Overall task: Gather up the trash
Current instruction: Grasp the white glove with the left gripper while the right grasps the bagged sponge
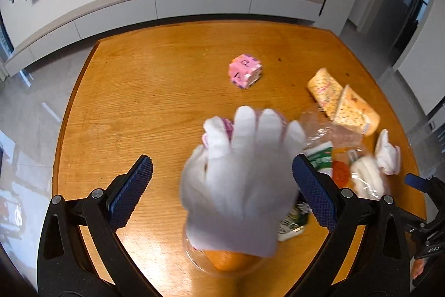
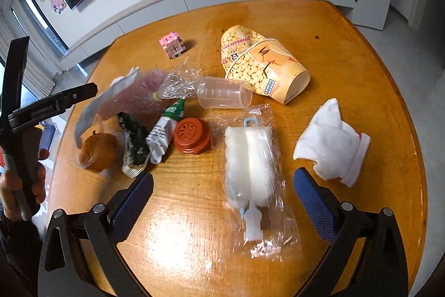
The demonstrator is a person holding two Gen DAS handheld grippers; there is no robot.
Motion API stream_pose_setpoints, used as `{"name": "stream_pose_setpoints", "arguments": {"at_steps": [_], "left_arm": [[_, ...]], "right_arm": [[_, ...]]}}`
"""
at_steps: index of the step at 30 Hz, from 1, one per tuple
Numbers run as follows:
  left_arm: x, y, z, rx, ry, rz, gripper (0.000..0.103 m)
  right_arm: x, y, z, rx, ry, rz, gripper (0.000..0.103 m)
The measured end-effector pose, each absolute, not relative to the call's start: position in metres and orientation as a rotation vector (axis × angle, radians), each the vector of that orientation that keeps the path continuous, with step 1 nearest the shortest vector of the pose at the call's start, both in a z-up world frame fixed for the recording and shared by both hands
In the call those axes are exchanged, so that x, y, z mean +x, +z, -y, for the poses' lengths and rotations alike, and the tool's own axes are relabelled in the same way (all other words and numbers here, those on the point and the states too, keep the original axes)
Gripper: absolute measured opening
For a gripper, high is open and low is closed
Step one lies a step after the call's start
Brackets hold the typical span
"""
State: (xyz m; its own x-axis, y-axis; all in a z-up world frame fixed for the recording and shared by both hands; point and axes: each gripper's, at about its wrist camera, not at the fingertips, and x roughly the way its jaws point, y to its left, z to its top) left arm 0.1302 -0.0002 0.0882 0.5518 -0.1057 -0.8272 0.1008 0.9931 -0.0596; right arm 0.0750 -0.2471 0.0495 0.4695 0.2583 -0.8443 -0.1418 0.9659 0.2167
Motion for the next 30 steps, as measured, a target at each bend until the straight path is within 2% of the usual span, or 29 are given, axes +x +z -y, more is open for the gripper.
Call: {"name": "stream_pose_setpoints", "arguments": {"at_steps": [4, 8, 9, 10, 12, 14, 17, 18, 21, 26, 27, 28, 29, 30], "left_arm": [[0.146, 0.070, -0.007, -0.026, -0.141, -1.048, 0.097], [0.148, 0.062, -0.003, 0.000, -0.154, -1.034, 0.097], [0.147, 0.063, -0.004, -0.006, -0.158, -1.026, 0.092], [0.146, 0.063, -0.004, -0.016, -0.166, -1.023, 0.086], [0.146, 0.064, -0.006, -0.042, -0.170, -1.024, 0.049], [0.147, 0.066, -0.007, -0.052, -0.172, -1.023, 0.029], [0.145, 0.069, -0.010, -0.090, -0.202, -1.028, 0.017], [0.144, 0.072, -0.010, -0.092, -0.209, -1.022, 0.017], [0.139, 0.081, -0.011, -0.081, -0.204, -0.997, 0.017], [0.134, 0.084, -0.021, -0.122, -0.232, -1.003, 0.017], [0.133, 0.086, -0.026, -0.127, -0.235, -0.999, 0.024], [0.132, 0.088, -0.030, -0.136, -0.229, -0.990, 0.038], [0.131, 0.090, -0.035, -0.149, -0.220, -0.978, 0.087], [0.132, 0.090, -0.038, -0.152, -0.204, -0.979, 0.096]], "right_arm": [[0.093, 0.035, 0.242, 0.080, 0.232, -1.093, 0.100], [0.100, 0.028, 0.235, 0.036, 0.226, -1.105, 0.100], [0.101, 0.026, 0.234, 0.028, 0.228, -1.107, 0.100], [0.101, 0.026, 0.233, 0.022, 0.230, -1.107, 0.100], [0.103, 0.026, 0.231, 0.008, 0.232, -1.109, 0.100], [0.104, 0.027, 0.231, 0.005, 0.232, -1.108, 0.100], [0.109, 0.026, 0.230, -0.009, 0.222, -1.123, 0.100], [0.110, 0.025, 0.230, -0.011, 0.217, -1.134, 0.099], [0.114, 0.018, 0.230, -0.009, 0.217, -1.163, 0.095], [0.111, 0.009, 0.228, -0.038, 0.224, -1.189, 0.095], [0.111, 0.005, 0.226, -0.058, 0.223, -1.202, 0.095], [0.112, 0.002, 0.225, -0.076, 0.220, -1.217, 0.091], [0.113, -0.003, 0.222, -0.095, 0.218, -1.232, 0.070], [0.112, -0.004, 0.222, -0.123, 0.196, -1.228, 0.051]]}}
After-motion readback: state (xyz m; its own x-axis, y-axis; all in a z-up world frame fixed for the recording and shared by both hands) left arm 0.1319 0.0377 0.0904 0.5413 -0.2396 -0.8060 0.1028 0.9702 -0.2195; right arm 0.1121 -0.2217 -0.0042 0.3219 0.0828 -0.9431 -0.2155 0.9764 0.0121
